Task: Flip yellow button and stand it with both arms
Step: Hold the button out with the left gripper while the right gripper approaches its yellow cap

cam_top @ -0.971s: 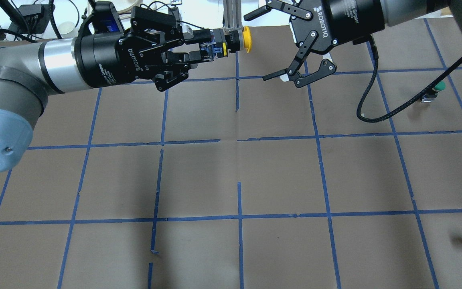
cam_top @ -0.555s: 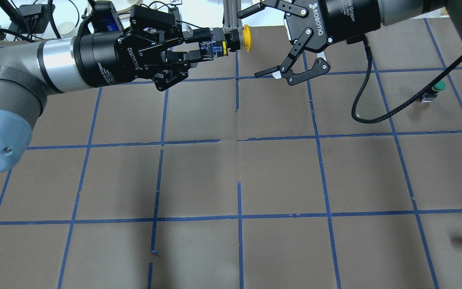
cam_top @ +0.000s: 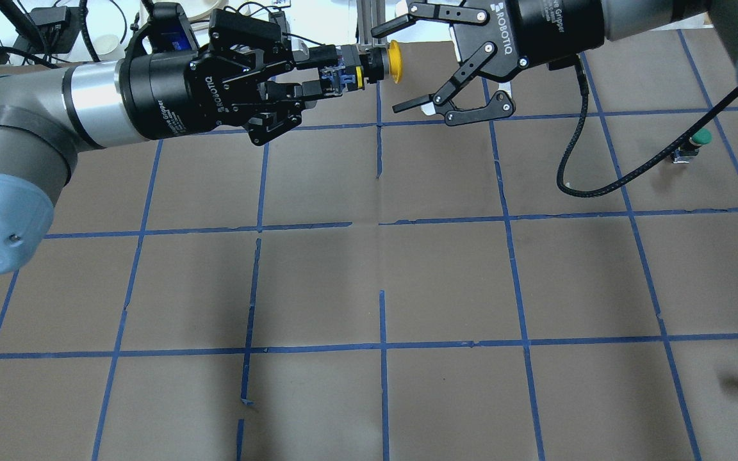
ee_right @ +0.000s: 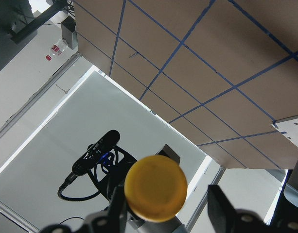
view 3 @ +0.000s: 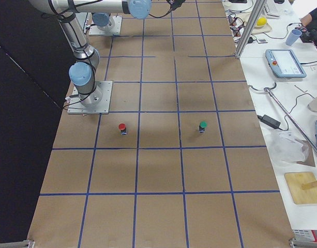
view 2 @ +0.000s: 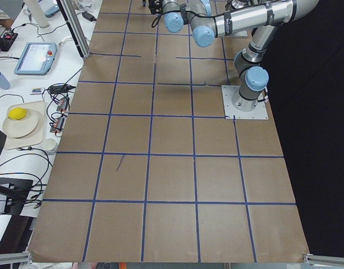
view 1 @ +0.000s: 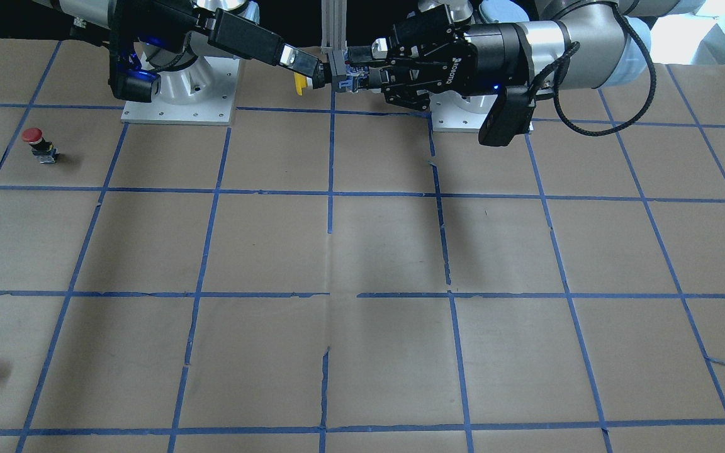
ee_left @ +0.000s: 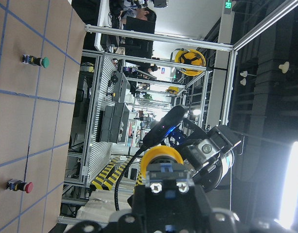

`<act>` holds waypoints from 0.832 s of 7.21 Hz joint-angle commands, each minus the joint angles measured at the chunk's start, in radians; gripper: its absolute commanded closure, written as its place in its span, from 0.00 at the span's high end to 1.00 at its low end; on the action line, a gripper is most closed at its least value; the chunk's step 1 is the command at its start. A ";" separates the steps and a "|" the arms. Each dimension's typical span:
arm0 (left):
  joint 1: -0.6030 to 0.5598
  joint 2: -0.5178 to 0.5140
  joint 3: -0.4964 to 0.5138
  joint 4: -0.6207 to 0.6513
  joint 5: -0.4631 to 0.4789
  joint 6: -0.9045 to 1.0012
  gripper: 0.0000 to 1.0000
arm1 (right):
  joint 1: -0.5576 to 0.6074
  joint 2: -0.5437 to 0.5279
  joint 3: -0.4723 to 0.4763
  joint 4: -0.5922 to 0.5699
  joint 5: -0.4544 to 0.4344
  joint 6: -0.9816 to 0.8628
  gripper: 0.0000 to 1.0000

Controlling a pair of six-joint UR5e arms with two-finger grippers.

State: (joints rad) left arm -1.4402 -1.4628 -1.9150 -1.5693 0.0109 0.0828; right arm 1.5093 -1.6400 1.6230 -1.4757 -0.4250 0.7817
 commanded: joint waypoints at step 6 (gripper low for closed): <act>0.000 -0.002 0.007 0.000 0.004 0.002 0.43 | -0.001 0.000 0.000 0.000 0.003 0.001 0.22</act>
State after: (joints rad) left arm -1.4405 -1.4642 -1.9121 -1.5691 0.0118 0.0806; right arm 1.5087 -1.6398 1.6237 -1.4753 -0.4223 0.7823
